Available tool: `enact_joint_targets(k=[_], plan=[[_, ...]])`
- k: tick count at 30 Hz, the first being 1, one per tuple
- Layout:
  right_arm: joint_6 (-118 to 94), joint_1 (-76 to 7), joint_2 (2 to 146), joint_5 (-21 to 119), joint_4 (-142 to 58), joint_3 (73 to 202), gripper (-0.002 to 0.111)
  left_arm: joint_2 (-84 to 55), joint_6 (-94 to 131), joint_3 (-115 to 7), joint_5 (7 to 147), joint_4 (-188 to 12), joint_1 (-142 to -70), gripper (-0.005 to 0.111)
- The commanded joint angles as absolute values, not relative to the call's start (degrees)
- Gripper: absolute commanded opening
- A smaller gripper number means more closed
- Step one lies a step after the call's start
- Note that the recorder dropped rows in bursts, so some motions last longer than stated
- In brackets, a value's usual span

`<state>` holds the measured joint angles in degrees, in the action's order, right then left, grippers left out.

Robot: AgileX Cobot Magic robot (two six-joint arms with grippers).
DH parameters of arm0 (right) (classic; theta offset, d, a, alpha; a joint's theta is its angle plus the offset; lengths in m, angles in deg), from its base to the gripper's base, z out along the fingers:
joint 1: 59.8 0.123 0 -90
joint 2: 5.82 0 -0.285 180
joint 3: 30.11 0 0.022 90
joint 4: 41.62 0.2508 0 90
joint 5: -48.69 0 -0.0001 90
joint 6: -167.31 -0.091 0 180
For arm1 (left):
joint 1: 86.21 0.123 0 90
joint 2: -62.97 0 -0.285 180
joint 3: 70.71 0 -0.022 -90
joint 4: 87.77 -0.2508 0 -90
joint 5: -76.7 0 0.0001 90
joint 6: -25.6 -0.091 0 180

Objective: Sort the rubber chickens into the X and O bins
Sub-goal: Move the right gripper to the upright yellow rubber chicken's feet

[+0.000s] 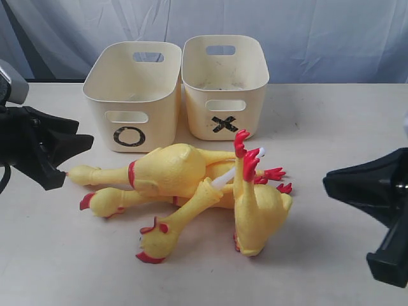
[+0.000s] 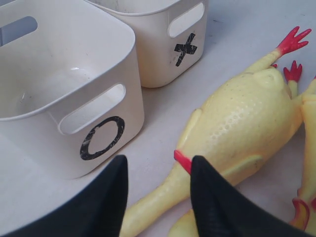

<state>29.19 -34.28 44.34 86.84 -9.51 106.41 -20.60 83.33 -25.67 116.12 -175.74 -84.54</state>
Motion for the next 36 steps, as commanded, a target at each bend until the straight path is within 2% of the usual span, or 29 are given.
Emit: enact_joint_targets(k=[1, 3, 5, 8, 10, 12, 13, 14, 18, 30, 36], plan=[[31.5, -31.0, 48.8, 84.3, -6.9, 106.7, -0.001, -20.8, 83.4, -25.9, 116.3, -174.7, -84.7, 0.040], [33.5, -29.7, 51.0, 83.5, -5.9, 106.7, 0.000, -20.8, 83.4, -25.9, 116.3, -174.7, -84.7, 0.040], [34.4, -28.6, 52.6, 82.6, -4.8, 106.7, 0.008, -20.8, 83.4, -25.9, 116.3, -174.7, -84.7, 0.040], [36.3, -27.6, 54.6, 81.1, -3.2, 106.7, 0.034, -20.8, 83.4, -25.9, 116.3, -174.7, -84.7, 0.040], [38.1, -27.6, 56.0, 80.5, -1.8, 106.7, 0.058, -20.8, 83.4, -25.9, 116.3, -174.7, -84.7, 0.040], [38.2, -27.6, 57.2, 79.2, -0.6, 106.7, 0.077, -20.8, 83.4, -25.9, 116.3, -174.7, -84.7, 0.040], [38.2, -27.6, 57.8, 78.4, 0.2, 106.7, 0.083, -20.8, 83.4, -25.9, 116.3, -174.7, -84.7, 0.040], [38.2, -27.6, 58.2, 77.7, 0.7, 106.7, 0.085, -20.8, 83.4, -25.9, 116.3, -174.7, -84.7, 0.040], [38.2, -27.6, 60.8, 76.0, 3.3, 106.7, 0.081, -20.8, 83.4, -25.9, 116.3, -174.7, -84.7, 0.040], [38.4, -27.6, 64.6, 69.5, 5.0, 106.7, 0.081, -20.8, 83.3, -25.9, 116.2, -174.7, -84.7, 0.040], [45.7, -27.6, 64.6, 69.0, 12.0, 106.7, 0.081, -20.8, 83.3, -25.9, 116.2, -174.7, -84.7, 0.040]])
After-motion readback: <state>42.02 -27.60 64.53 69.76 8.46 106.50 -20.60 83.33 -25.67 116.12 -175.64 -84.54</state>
